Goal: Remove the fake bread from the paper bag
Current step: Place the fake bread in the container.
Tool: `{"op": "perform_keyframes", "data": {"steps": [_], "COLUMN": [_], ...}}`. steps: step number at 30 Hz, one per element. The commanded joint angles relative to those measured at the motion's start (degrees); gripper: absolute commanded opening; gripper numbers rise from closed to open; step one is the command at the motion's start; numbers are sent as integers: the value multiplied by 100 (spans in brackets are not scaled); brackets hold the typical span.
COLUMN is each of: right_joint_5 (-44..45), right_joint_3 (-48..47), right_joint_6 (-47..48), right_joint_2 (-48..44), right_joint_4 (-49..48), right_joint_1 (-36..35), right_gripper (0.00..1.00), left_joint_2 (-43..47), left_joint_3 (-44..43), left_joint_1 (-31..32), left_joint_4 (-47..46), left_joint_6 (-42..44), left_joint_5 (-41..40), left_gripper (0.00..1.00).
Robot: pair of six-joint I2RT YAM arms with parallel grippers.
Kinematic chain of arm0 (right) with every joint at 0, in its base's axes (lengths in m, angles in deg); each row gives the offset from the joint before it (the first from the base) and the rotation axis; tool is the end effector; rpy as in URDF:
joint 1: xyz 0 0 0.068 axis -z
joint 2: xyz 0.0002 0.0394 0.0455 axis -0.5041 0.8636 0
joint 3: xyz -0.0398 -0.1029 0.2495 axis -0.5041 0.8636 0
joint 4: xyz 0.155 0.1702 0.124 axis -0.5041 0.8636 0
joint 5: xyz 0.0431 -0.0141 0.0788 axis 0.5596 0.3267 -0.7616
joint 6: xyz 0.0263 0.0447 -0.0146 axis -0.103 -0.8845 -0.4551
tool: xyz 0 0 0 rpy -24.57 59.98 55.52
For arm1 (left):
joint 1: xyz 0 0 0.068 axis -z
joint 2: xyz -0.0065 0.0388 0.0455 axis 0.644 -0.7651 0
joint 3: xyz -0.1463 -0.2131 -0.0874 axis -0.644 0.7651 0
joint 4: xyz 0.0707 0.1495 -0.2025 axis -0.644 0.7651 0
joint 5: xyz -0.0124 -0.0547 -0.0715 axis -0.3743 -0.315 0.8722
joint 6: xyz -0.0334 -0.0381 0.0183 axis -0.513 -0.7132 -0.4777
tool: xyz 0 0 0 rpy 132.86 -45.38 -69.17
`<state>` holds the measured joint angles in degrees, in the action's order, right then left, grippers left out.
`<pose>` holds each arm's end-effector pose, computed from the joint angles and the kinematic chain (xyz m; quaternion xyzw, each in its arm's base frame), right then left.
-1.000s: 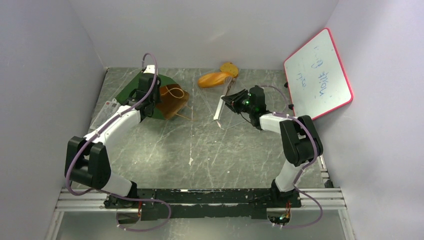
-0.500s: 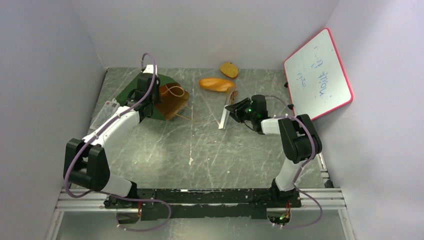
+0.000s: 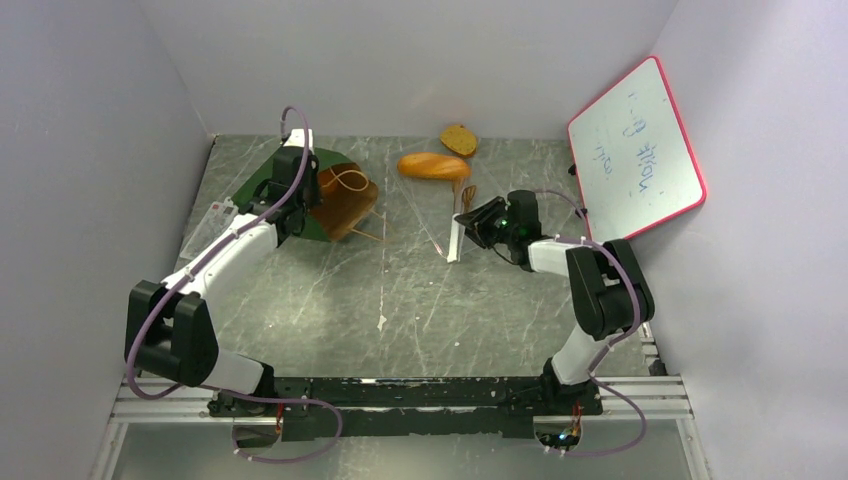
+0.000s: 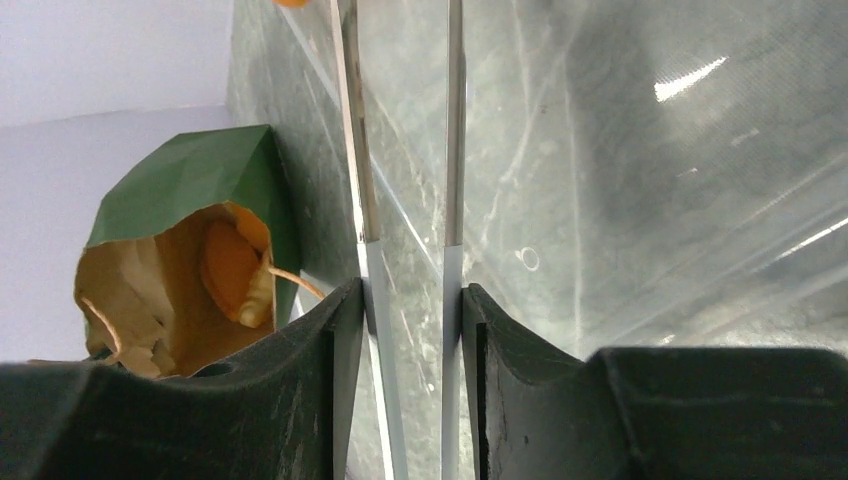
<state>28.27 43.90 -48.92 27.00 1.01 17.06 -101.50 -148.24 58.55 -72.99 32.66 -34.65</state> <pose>0.3263 0.0874 0.1515 0.3227 0.8035 0.4096 0.2871 0.3137 -0.0905 0.2908 -0.0324 0.8586 0.0432 0.5098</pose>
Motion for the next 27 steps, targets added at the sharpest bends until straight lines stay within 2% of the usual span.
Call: {"op": "perform_keyframes", "data": {"steps": [1,10,22,27], "right_joint_5": [152,171,-47,-290], "right_joint_3": [57,237,825,768], "right_joint_6": [319,436,708,946], "right_joint_2": [-283,-623,-1868,-2351], "right_joint_4": [268,432,829,1168], "right_joint_1": [53,53,-127,-400], "right_gripper": [42,42,39,39], "left_joint_2": [198,269,544,704], "left_joint_3": [13,7,351,530], "left_joint_1": [-27,-24,-22,-18], "left_joint_4": [-131,-105,-142,-205], "left_joint_6": [-17,12,-9,37], "left_joint_5": [84,96,333,464], "left_gripper": [7,7,7,7]}}
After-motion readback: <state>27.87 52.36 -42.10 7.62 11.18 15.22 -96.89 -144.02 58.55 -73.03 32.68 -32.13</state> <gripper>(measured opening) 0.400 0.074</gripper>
